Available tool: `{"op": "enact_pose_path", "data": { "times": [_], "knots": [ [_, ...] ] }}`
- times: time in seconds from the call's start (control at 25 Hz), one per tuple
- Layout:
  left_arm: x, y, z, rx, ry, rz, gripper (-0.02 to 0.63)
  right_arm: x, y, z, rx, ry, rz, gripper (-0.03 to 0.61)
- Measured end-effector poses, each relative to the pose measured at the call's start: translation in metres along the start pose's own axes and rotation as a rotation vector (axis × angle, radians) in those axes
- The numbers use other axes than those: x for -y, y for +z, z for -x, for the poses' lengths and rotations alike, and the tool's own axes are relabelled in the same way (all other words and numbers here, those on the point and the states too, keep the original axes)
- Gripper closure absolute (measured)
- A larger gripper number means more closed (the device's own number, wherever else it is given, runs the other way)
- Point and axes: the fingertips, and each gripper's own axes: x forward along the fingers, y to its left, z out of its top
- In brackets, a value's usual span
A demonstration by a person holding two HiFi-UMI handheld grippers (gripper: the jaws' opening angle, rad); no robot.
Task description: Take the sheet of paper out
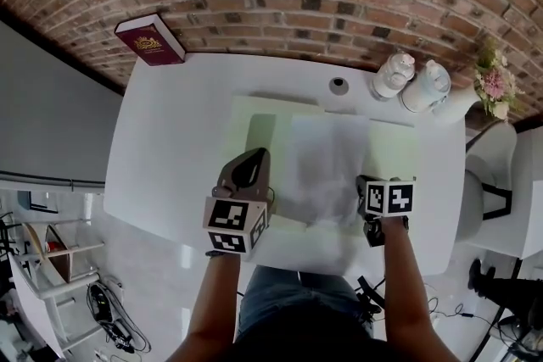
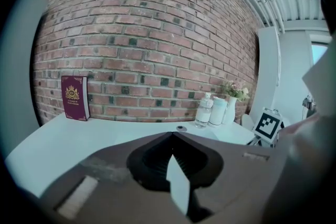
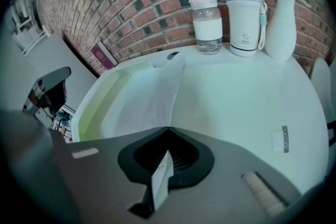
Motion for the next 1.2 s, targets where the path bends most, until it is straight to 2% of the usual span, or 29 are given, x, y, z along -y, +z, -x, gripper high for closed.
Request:
{"op": "enact_pose_path", "data": {
  "times": [0.4, 0.68, 0.88, 1.2],
  "knots": [
    [0.041, 0.001, -0.006, 0.013, 0.001, -0.010, 0.617, 0.049, -0.010, 0.030, 0.026, -0.028, -0.024, 0.576],
    [0.061, -0.003, -0.001, 0.023, 0.015, -0.018, 0.617, 0.058, -0.011, 0.045, 0.065, -0.021, 0.014, 0.576],
    [0.070, 0.000, 0.006, 0.037, 0.014, -0.035, 0.617, 0.056, -0.003, 0.066, 0.137, -0.022, 0.038, 0.576],
    [0.078, 0.017, 0.010, 0.075, -0.034, -0.069, 0.617, 0.033, 0.020, 0.113, 0.286, -0.019, 0.067, 0.576]
  ]
}}
